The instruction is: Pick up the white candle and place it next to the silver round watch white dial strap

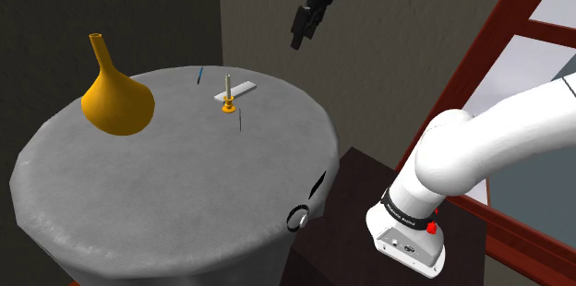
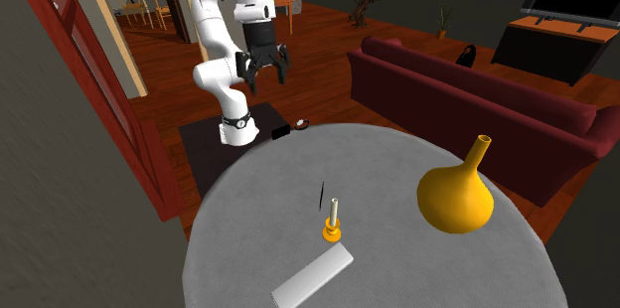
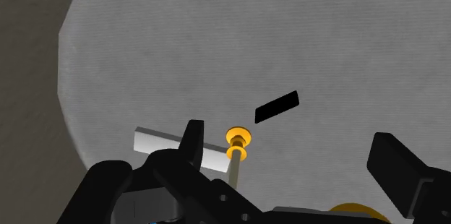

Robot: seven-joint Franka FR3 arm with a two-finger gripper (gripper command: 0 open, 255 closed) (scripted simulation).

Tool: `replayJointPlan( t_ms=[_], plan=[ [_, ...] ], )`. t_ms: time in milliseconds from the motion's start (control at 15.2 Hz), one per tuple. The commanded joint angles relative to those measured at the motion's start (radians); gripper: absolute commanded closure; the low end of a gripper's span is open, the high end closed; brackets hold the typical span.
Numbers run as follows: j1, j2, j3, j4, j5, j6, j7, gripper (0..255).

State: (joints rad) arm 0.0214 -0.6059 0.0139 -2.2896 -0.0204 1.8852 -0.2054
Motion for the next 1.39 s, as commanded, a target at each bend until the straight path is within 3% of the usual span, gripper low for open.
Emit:
replayJointPlan(
  t_ms=[0, 660, 1320],
  plan=[
    [0.004, 0.067, -0.009, 0.013, 0.003, 0.052, -0.021, 0],
    [0.026, 0.438, -0.038, 0.180, 0.040, 0.239, -0.127, 0],
    [0.031, 0.829, -0.032, 0.479, 0.092, 0.307, -0.229, 0]
  ],
)
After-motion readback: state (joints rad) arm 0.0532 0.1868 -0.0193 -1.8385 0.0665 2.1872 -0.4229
